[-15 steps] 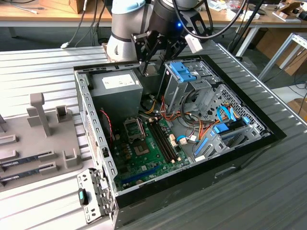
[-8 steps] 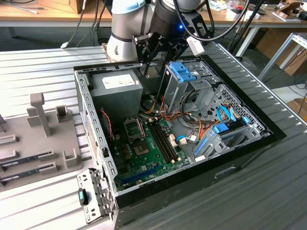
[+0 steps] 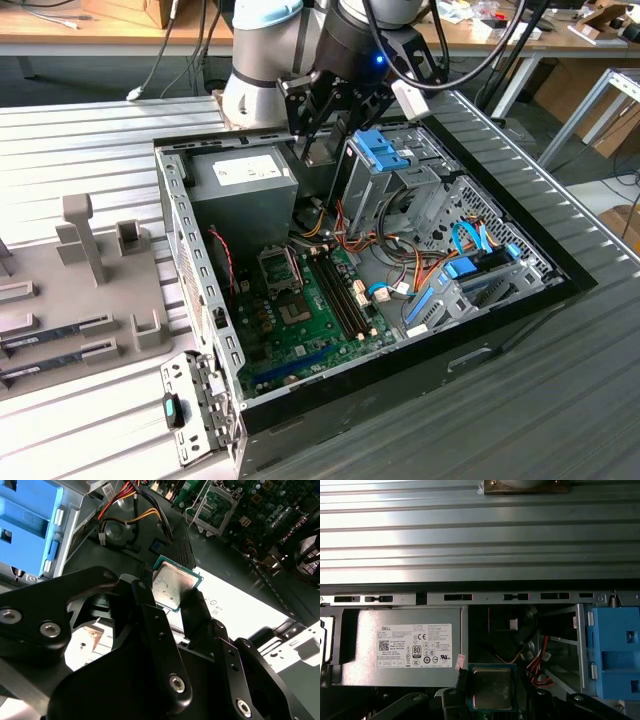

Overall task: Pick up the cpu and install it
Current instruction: 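Pick up the cpu and move it towards the insertion slot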

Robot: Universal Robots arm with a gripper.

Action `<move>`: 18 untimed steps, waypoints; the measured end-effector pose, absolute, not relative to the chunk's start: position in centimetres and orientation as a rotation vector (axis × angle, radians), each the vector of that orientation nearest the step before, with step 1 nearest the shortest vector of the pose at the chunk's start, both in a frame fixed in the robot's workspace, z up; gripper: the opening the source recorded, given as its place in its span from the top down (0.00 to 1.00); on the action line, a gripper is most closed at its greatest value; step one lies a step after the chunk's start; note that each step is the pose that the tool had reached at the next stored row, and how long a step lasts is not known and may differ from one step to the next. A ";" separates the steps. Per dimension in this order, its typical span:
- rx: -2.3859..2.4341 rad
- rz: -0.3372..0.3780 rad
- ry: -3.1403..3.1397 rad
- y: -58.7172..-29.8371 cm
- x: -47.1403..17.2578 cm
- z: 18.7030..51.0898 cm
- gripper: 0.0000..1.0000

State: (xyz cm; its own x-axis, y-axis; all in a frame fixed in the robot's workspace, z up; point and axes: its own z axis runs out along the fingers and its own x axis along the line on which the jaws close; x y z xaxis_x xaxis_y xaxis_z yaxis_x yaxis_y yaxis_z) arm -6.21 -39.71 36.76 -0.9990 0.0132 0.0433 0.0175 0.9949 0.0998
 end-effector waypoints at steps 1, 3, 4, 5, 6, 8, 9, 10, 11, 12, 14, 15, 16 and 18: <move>-0.024 -0.155 -3.095 -39.7 -6.2 36.7 0.53; -0.024 -0.155 -3.095 -39.8 -6.2 36.7 0.53; -0.024 -0.155 -3.095 -39.8 -6.2 36.7 0.53; -0.024 -0.155 -3.095 -39.9 -6.2 36.7 0.53; -0.024 -0.155 -3.095 -39.9 -6.2 36.7 0.53; -0.024 -0.155 -3.095 -40.0 -6.2 36.7 0.53; -0.024 -0.155 -3.095 -40.0 -6.2 36.7 0.53; -0.024 -0.155 -3.095 -40.0 -6.2 36.7 0.53; -0.024 -0.154 -3.095 -40.1 -6.2 36.7 0.53; -0.024 -0.154 -3.095 -40.1 -6.2 36.7 0.53; -0.024 -0.154 -3.095 -40.2 -6.2 36.7 0.53; -0.024 -0.154 -3.095 -40.2 -6.2 36.6 0.53; -0.024 -0.154 -3.095 -40.3 -6.2 36.6 0.53; -0.024 -0.154 -3.095 -40.4 -6.2 36.6 0.53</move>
State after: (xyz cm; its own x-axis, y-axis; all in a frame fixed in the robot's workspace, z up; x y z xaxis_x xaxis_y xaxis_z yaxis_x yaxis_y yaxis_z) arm -6.21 -40.35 36.63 -0.9990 0.0132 0.0433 0.0175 0.9949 0.0990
